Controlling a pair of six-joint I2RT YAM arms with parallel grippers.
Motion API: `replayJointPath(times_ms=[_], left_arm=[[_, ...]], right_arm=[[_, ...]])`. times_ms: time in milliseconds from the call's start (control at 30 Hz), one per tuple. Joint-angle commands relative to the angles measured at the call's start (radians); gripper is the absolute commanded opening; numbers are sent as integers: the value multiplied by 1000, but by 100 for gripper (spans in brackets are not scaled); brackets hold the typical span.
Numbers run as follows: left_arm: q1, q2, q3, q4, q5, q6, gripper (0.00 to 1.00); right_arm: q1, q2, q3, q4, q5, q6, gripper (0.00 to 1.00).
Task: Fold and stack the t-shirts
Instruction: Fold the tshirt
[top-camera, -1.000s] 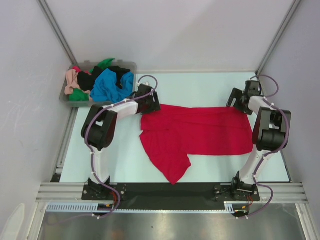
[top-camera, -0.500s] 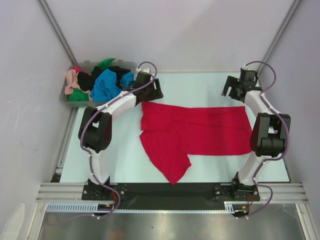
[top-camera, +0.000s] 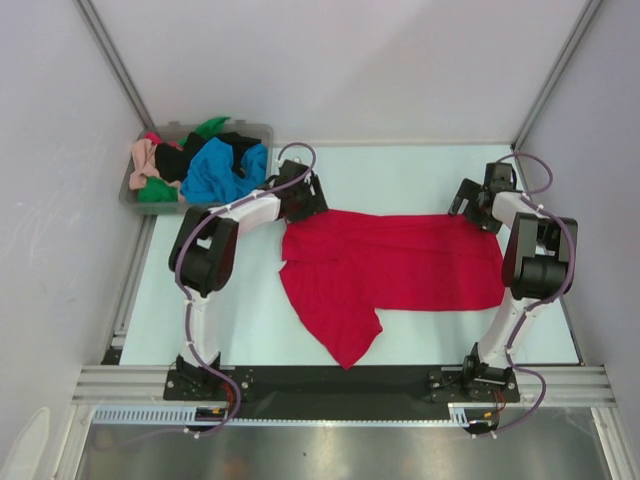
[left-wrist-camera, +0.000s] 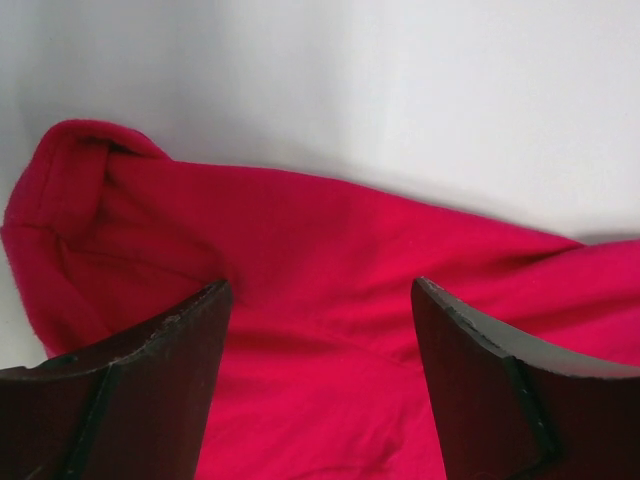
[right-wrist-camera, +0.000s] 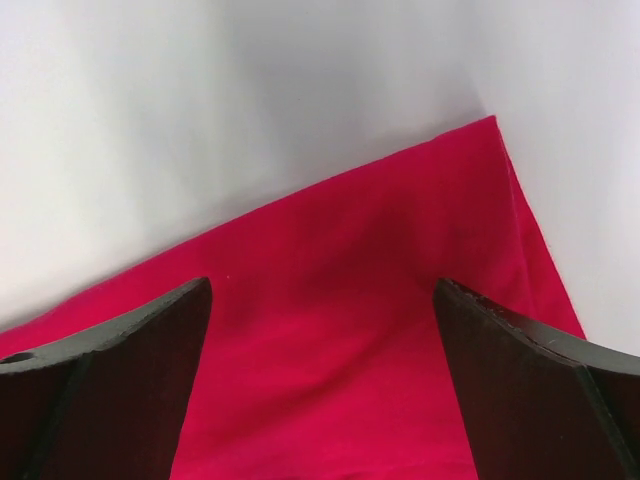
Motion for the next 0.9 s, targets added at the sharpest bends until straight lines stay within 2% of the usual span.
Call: replayJointPath(times_ms=[0, 400, 867], left_arm=[[-4, 24, -2, 20, 16, -49, 79], [10, 93, 37, -5, 3, -61, 81], [37, 286, 378, -129, 0, -24, 82]], right_arm=[[-1, 19, -1, 41, -20, 13, 100], [2, 94, 64, 43, -23, 3, 100], [16, 263, 283, 0, -27, 0, 100]])
